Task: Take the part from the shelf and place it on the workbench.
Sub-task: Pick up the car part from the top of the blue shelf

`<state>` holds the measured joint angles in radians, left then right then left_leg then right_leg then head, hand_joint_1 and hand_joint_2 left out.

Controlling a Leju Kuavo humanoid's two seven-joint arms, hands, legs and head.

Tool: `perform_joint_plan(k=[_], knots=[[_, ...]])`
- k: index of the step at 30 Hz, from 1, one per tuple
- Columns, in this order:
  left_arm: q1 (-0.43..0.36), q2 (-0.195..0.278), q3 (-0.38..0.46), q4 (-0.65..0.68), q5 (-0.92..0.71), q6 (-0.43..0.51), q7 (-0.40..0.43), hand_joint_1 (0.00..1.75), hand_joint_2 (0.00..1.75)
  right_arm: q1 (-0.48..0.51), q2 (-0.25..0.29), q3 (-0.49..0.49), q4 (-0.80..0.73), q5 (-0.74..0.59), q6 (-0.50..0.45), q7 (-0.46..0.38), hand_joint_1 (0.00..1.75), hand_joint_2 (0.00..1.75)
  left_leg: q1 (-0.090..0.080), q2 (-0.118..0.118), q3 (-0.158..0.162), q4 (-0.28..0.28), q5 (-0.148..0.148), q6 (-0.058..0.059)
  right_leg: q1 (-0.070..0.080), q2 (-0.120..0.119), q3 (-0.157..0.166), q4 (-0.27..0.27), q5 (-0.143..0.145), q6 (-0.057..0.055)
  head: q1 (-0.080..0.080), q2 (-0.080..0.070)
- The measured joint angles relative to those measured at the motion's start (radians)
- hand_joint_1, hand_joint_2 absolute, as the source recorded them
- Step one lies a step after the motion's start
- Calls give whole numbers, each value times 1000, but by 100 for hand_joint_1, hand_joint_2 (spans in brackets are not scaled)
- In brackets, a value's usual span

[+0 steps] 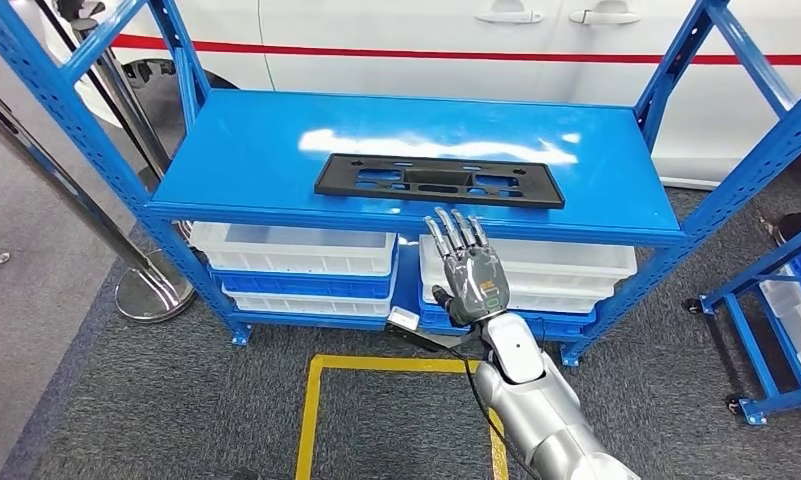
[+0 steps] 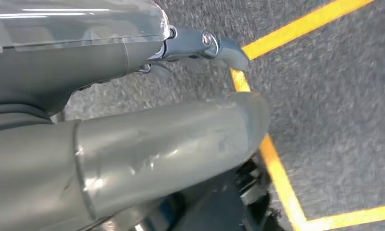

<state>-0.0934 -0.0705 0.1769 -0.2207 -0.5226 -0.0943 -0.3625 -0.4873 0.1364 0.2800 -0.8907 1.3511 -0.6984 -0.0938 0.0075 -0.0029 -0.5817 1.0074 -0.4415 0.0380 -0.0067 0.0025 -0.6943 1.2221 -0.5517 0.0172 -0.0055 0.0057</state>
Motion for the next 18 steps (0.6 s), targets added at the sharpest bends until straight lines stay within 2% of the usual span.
perform_joint_plan(k=[1, 2, 3, 5, 7, 8, 11, 12, 14, 16, 17, 18], knots=[[2, -1, 0, 0, -4, 2, -2, 0, 0, 10, 0, -7, -5, 0, 0, 0, 0, 175, 0, 0, 0, 1, -1, 1, 0, 0, -28, 54, -18, 2, 0, 0], [6, -3, 0, 0, -8, 3, -3, 0, 0, 21, 0, -14, -10, 0, 0, -1, 0, 175, 0, 0, 0, 2, -2, 1, -1, 0, -43, 82, -19, 3, 0, 0], [9, -4, -1, 0, -11, 4, -4, 0, 0, 28, 0, -18, -14, -1, 0, -2, 0, 175, 0, -1, 0, 5, -4, 1, -2, 0, -40, 70, 0, 3, 0, 0], [12, -7, -1, 0, -16, 4, -4, 0, 0, 35, 0, -26, -25, -1, 0, -4, 0, 175, 0, -1, 0, 12, -10, -4, -5, -1, 12, -42, 63, 2, 0, 0], [11, -8, -2, 0, -19, 4, -4, 0, 0, 36, 0, -34, -35, -1, 0, -5, 0, 175, -4, -2, -2, 21, -17, -13, -4, -1, 61, -144, 97, -5, 0, 0], [10, -8, -2, 0, -20, 4, -4, 0, 0, 38, 0, -37, -38, -1, 0, -6, 0, 175, -5, -2, -3, 23, -20, -17, -2, -1, 70, -165, 98, -9, 0, 0], [9, -9, -2, 0, -23, 3, -4, 0, 0, 43, 0, -45, -47, 0, 0, -6, 0, 175, -4, -2, -2, 25, -25, -32, 0, 1, 73, -172, 99, -26, 0, 0], [7, -9, -2, 0, -25, 2, -5, 0, 0, 43, 0, -48, -51, 0, 0, -6, 0, 175, -3, -2, -8, 39, -36, -38, -2, 1, 76, -175, 100, -32, -1, 0], [4, -10, -3, 0, -29, 0, -5, 0, 0, 44, 1, -52, -58, 0, 0, -7, 0, 175, -1, -1, -47, 125, -84, -46, -4, -1, 81, -180, 100, -42, -1, 0], [3, -11, -4, 0, -34, 0, -5, 0, 0, 46, 1, -57, -60, 0, 0, -8, 0, 175, 1, -1, -111, 252, -134, -50, -2, -2, 82, -180, 98, -46, -1, 0], [3, -12, -4, 0, -35, 0, -5, 0, 0, 48, 1, -59, -60, 0, 0, -8, 0, 175, 2, -1, -134, 290, -140, -51, 0, -1, 83, -180, 97, -47, -1, 0], [3, -13, -4, 0, -37, 0, -6, 0, 0, 50, 1, -61, -60, 1, 0, -8, 0, 175, 2, -1, -140, 295, -127, -50, 1, -1, 84, -180, 96, -48, -1, 0]])
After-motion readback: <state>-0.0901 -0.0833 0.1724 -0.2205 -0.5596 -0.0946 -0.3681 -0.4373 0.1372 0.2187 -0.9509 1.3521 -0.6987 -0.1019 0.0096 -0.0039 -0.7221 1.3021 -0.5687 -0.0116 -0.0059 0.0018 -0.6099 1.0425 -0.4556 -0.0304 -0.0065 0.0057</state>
